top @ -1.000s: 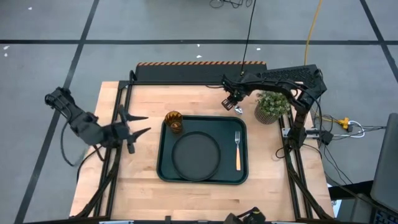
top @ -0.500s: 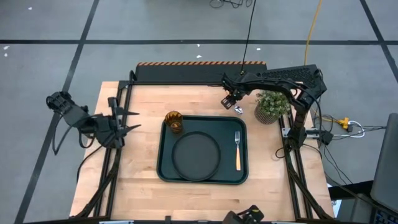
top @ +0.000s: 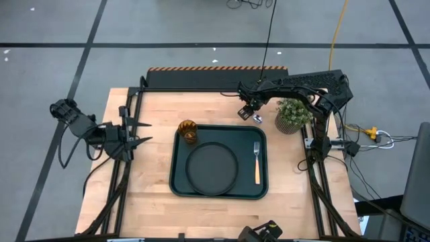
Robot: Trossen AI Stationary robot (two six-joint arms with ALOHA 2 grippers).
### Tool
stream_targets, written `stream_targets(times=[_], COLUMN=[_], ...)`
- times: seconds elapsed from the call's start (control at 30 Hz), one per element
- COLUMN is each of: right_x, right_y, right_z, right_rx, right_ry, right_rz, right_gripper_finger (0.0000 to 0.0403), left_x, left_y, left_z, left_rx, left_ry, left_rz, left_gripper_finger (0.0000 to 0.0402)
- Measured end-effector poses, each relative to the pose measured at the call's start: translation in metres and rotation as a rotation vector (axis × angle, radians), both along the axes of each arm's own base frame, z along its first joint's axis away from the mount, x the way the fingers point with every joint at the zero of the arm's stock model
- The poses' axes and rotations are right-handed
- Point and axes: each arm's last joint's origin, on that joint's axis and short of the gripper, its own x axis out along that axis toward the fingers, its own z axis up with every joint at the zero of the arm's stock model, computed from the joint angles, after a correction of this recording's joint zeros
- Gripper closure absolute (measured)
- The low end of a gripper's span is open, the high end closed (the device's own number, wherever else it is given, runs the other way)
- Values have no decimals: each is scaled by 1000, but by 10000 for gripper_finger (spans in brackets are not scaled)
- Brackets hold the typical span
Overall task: Pick and place plate/cup/fork/spoon on tray
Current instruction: Put the orange spoon on the black tray
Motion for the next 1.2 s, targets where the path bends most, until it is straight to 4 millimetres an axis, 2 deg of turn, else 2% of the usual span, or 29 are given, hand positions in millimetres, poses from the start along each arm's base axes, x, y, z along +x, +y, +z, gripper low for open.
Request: stream_targets(times=[0.17, 0.27, 0.57, 0.73, 0.83, 1.03, 1.2], right_x=[0, -1, -7, -5, -1, 10, 13], right_y=[0, 1, 4, 12, 22, 49, 61], right_z=[1, 0, -4, -5, 1, 26, 42], right_rx=[-9, -7, -46, -70, -90, -189, -242], right_ry=[0, 23, 116, 163, 175, 177, 142], right_rz=[31, 66, 120, 170, 233, 396, 416], right_gripper_finger=[261, 280, 390, 395, 402, 400, 401], left_x=[0, 0, 5, 8, 8, 8, 8], left_y=[0, 0, -4, -7, -7, -7, -7], left_z=[-3, -3, -6, -8, -8, -8, -8], left_rx=[-50, -85, -128, -118, -115, -98, -93], left_ry=[18, 23, 51, 65, 65, 66, 64], left_rz=[-3, -5, -28, -27, -27, -26, -26], left_gripper_finger=[208, 208, 208, 208, 208, 208, 208])
